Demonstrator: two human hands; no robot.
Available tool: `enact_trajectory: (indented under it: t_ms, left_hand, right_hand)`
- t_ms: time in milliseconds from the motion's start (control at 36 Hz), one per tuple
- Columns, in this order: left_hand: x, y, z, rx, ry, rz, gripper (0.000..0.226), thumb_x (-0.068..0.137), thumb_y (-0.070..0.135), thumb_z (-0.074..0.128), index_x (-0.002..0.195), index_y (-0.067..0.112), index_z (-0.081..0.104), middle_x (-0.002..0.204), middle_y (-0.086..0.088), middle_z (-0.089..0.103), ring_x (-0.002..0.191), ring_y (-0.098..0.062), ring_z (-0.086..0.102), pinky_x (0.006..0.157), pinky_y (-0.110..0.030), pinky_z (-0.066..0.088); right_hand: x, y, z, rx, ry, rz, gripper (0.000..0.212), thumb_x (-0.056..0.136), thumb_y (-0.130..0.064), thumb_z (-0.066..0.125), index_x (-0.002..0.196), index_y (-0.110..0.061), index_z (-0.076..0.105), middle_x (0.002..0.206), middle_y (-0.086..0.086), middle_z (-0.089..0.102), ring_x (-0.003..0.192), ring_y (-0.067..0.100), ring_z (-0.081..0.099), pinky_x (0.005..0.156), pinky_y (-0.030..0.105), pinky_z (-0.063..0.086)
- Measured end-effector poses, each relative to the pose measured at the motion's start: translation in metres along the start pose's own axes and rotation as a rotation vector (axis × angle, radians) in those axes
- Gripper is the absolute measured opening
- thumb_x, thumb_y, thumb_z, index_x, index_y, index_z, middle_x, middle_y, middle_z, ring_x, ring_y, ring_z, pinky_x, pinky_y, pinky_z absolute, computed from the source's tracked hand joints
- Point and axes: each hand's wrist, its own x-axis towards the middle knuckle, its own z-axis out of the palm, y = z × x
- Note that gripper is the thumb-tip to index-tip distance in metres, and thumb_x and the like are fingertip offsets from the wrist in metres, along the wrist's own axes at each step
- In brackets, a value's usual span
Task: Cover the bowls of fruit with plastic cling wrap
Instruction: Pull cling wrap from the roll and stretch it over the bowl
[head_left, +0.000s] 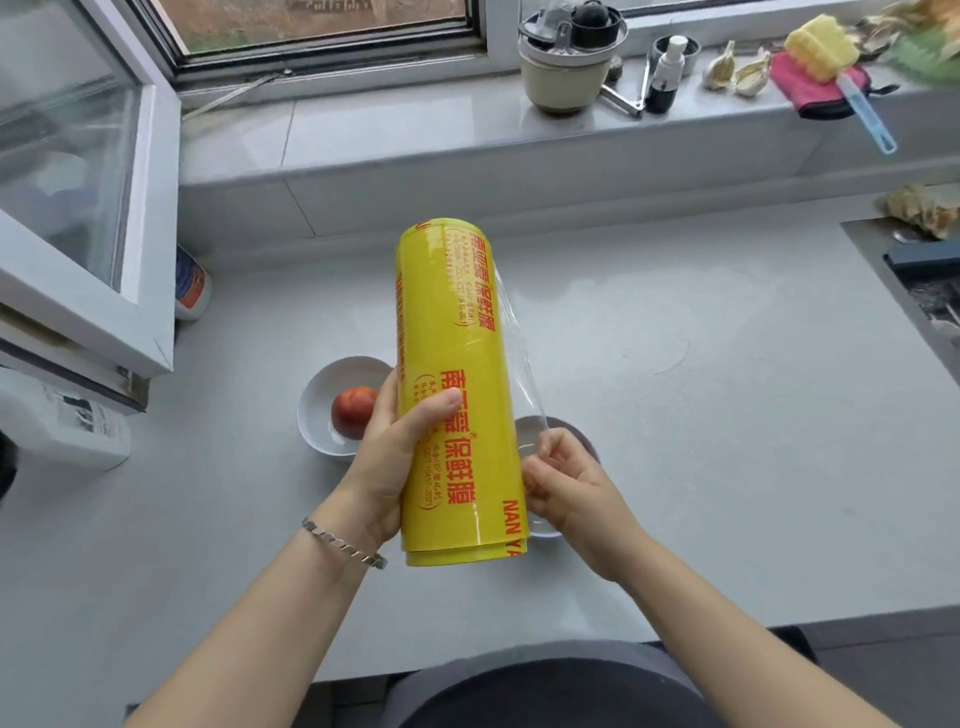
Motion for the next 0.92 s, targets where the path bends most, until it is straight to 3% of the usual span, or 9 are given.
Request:
enact_trajectory:
  t_ms: [222,333,389,500,639,750,833,917]
  left_hand:
    - [0.001,-0.004,0.003,-0.064,-0.007,-0.142,0.078,0.06,0.034,0.073,0.13,0.018,0.045,0.105,-0.013,0.068,0.083,-0.028,0.07,0.065,-0.041,0.058]
    - [0.001,-0.008,0.003,-0.095,-0.01,-0.213,0.093,0.048,0.041,0.076,0.132,0.014,0.046,0.107,-0.014,0.068,0.083,-0.028,0.07,0.064,-0.039,0.057]
    - [0.002,-0.01,0.004,-0.133,-0.016,-0.233,0.092,0.049,0.041,0.076,0.131,0.013,0.047,0.103,-0.014,0.069,0.081,-0.027,0.07,0.064,-0.039,0.057]
    - [0.0,-0.012,0.008,-0.165,-0.023,-0.244,0.09,0.052,0.041,0.076,0.132,0.013,0.046,0.111,-0.017,0.065,0.086,-0.03,0.068,0.068,-0.042,0.057]
    - [0.0,-0.012,0.009,-0.106,0.053,-0.165,0.083,0.057,0.037,0.076,0.132,0.019,0.044,0.108,-0.015,0.066,0.081,-0.027,0.069,0.061,-0.038,0.056]
    - [0.0,-0.012,0.011,-0.048,0.078,-0.103,0.07,0.064,0.034,0.07,0.127,0.023,0.044,0.105,-0.012,0.067,0.076,-0.024,0.07,0.057,-0.035,0.056]
    - [0.0,-0.008,0.012,-0.068,0.054,-0.167,0.071,0.064,0.035,0.069,0.129,0.018,0.046,0.102,-0.013,0.068,0.074,-0.024,0.071,0.057,-0.035,0.056]
    - [0.0,-0.003,0.013,-0.136,-0.008,-0.254,0.056,0.07,0.034,0.07,0.119,0.012,0.053,0.083,-0.009,0.072,0.065,-0.022,0.07,0.055,-0.034,0.058]
  right_hand:
    - [-0.001,-0.008,0.008,-0.08,0.055,0.044,0.019,0.099,-0.017,0.034,0.086,-0.012,0.046,0.044,-0.012,0.042,0.038,0.002,0.037,0.041,0.013,0.035]
    - [-0.003,-0.015,0.011,-0.163,0.059,0.044,0.032,0.099,-0.024,0.035,0.073,-0.01,0.047,0.044,-0.007,0.042,0.034,0.004,0.041,0.036,0.015,0.037]
    - [-0.005,-0.018,0.01,-0.205,0.073,0.015,0.031,0.099,-0.025,0.035,0.074,-0.009,0.044,0.05,-0.003,0.037,0.036,0.008,0.037,0.035,0.016,0.034]
    - [-0.007,-0.024,0.008,-0.31,0.104,-0.044,0.034,0.099,-0.022,0.036,0.065,-0.014,0.038,0.044,-0.013,0.036,0.035,0.005,0.031,0.034,0.016,0.027]
    - [-0.013,-0.03,0.003,-0.55,0.17,-0.124,0.033,0.098,-0.017,0.039,0.065,-0.015,0.041,0.038,-0.015,0.049,0.034,0.001,0.043,0.037,0.012,0.032]
    - [-0.015,-0.028,-0.003,-0.645,0.213,-0.14,0.033,0.098,-0.02,0.04,0.065,-0.016,0.042,0.039,-0.016,0.048,0.036,0.002,0.04,0.038,0.013,0.032]
    - [-0.014,-0.032,-0.004,-0.461,0.162,-0.042,0.036,0.099,-0.021,0.037,0.064,-0.015,0.038,0.038,-0.013,0.041,0.037,0.003,0.033,0.037,0.016,0.027]
    - [-0.013,-0.04,-0.007,-0.225,0.058,0.009,0.034,0.098,-0.019,0.037,0.065,-0.012,0.041,0.047,-0.01,0.044,0.039,0.002,0.04,0.04,0.014,0.03]
